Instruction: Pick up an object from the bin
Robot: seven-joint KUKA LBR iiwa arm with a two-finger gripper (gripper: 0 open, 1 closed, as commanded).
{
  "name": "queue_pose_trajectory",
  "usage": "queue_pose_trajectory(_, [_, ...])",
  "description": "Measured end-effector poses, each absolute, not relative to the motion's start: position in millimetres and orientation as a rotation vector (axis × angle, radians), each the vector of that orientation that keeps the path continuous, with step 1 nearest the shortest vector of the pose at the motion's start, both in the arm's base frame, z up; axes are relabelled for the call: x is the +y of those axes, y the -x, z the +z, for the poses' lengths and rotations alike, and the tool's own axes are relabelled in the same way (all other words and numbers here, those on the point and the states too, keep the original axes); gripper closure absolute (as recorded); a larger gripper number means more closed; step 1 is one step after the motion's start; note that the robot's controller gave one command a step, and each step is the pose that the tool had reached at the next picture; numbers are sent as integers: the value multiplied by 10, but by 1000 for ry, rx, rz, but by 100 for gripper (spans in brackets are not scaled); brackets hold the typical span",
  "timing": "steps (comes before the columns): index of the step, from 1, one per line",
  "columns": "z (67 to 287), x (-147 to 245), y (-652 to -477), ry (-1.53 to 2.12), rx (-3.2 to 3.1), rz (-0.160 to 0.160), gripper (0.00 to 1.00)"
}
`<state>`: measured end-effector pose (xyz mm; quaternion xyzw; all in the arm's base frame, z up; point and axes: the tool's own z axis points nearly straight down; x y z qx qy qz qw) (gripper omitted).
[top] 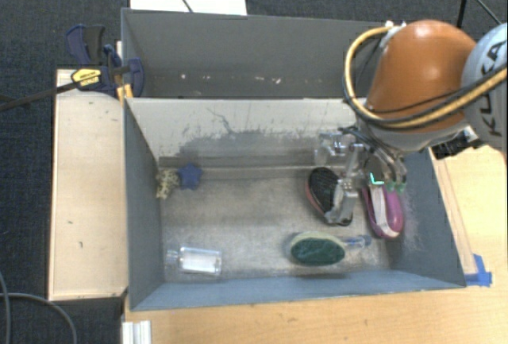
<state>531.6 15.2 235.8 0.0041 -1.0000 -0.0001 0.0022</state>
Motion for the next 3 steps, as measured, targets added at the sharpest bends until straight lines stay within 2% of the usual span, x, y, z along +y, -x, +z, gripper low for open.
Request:
queue_pose_trajectory(1, [711, -345, -4822, -275, -3138, 1, 0])
queue_pose_trajectory(2, [727, -333, -4811, -278, -3133, 0, 100])
queue_pose_trajectory(3, [1907, -493, -4818, -222, -3144, 3, 100])
